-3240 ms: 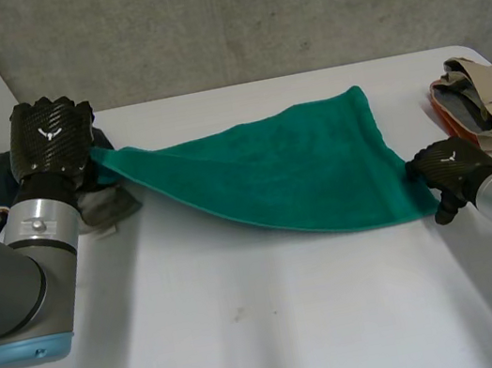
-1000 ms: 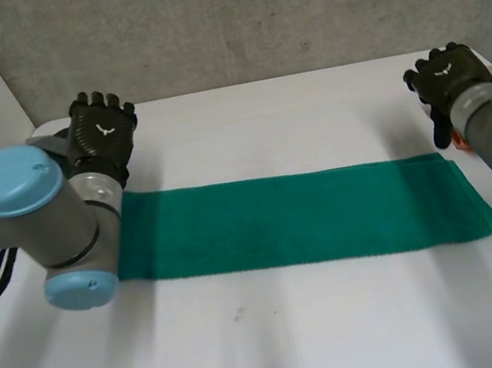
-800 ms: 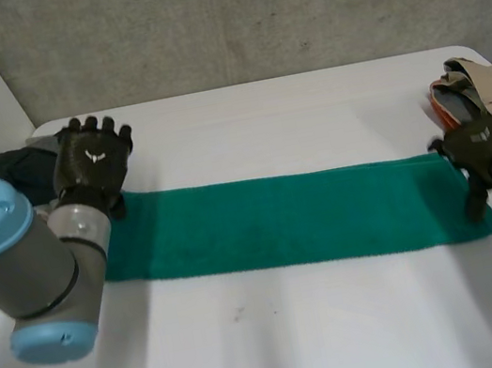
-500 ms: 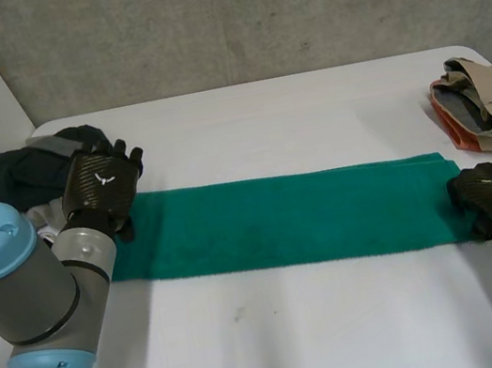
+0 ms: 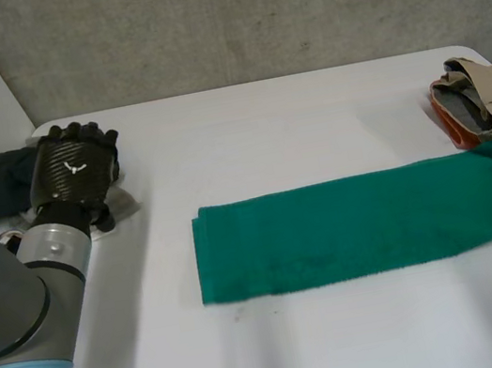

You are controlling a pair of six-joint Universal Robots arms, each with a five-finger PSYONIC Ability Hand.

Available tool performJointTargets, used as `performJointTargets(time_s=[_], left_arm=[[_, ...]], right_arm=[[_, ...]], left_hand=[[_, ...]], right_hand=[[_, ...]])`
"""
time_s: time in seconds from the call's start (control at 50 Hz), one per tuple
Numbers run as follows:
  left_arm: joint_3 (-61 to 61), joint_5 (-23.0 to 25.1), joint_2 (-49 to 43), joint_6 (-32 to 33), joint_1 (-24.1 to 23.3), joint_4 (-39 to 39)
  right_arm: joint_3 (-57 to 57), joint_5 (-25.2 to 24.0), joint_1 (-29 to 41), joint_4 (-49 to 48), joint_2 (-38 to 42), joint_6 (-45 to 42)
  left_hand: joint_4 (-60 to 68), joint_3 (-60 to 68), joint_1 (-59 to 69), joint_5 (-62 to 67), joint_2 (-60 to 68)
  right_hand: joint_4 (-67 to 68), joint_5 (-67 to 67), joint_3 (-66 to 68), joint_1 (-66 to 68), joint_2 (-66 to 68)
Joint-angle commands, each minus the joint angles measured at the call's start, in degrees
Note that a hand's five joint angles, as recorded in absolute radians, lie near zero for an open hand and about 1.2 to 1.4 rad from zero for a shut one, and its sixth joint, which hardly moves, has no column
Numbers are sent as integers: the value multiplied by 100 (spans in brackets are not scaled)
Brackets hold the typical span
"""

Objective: Fold the laundry.

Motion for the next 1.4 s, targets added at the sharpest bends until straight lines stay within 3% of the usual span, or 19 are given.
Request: performJointTargets(time_s=[0.02,0.08,0.18,0.26,0.32,0.34,0.36,0.38,0.42,0.46,0.56,0.64,0.76,0.88,1.02,1.16,1.3,1.4], left_arm=[[-18,-5,90,-214,92,-4],[-26,-5,117,-267,92,-4],[-88,-23,143,-285,66,-13],[-167,-14,152,-285,4,-4],[-193,-5,143,-285,-92,-4],[-185,-5,143,-285,-118,-4],[-141,-5,143,-276,-197,5],[-114,-14,143,-276,-241,5],[-27,-6,143,-276,-364,14],[79,-14,143,-276,-461,14],[395,-23,125,-285,-848,14],[571,-23,55,-293,-1181,14],[852,-5,-682,-355,-2104,31],[1510,-14,-1823,-355,-2570,31],[2644,-216,-3020,-320,-2580,-65],[3629,-1454,-3794,-267,-2220,-443],[3727,-2132,-3839,-4,-1947,-847],[3035,-2212,-3085,-12,-1859,-865]], right_arm=[[-535,-639,2349,-553,4,282],[-659,-1027,3072,-748,100,274],[-1019,-1616,4722,-775,1100,195],[-1107,-1556,5358,-530,1646,107],[-1195,-1363,5368,-274,1788,142],[-1222,-1093,5333,-178,1771,194],[-1204,-942,5324,-133,1727,238],[-1196,-784,5298,-124,1692,308],[-1108,-363,5254,-168,1404,675],[-1029,-247,5123,-177,1087,992],[-573,-202,4315,-36,172,2694],[-274,-255,4007,322,118,3541],[271,-255,3391,536,127,3228],[536,-176,3118,307,109,2735],[571,-185,3083,263,206,2726],[589,-149,3074,87,391,2638],[589,-132,3013,25,399,2462],[633,-36,3004,34,364,2331]], left_hand=[[-179,-237,-85,-281,-203],[-179,-237,-85,-281,-203],[-179,-237,-85,-281,-203],[-179,-237,-85,-281,-203],[-179,-237,-85,-281,-203],[-179,-237,-85,-281,-203],[-179,-237,-85,-281,-203],[-179,-237,-85,-281,-203],[-179,-237,-85,-281,-203],[-179,-237,-85,-281,-203],[-179,-237,-85,-281,-203],[-179,-237,-85,-281,-203],[-179,-237,-85,-281,-203],[-141,-199,-47,-243,-164],[27,-31,121,-74,4],[129,71,222,27,105],[112,54,206,10,88],[95,37,189,-7,71]], right_hand=[[1140,1423,1181,1511,1209],[1140,1423,1181,1511,1209],[1140,1423,1181,1511,1209],[1140,1423,1181,1511,1209],[946,1229,987,1317,1015],[-3019,-2736,-2978,-2648,-2950],[-5190,-4908,-5149,-4819,-5121],[-5860,-5577,-5819,-5489,-5791],[-5860,-5577,-5819,-5489,-5791],[-5860,-5577,-5819,-5489,-5791],[-5860,-5577,-5819,-5489,-5791],[-5860,-5577,-5819,-5489,-5791],[-5860,-5577,-5819,-5489,-5791],[-5860,-5577,-5819,-5489,-5791],[-4071,-3788,-4030,-3700,-4002],[-2473,-2190,-2432,-2102,-2404],[940,1223,981,1311,1009],[1140,1423,1181,1511,1209]])
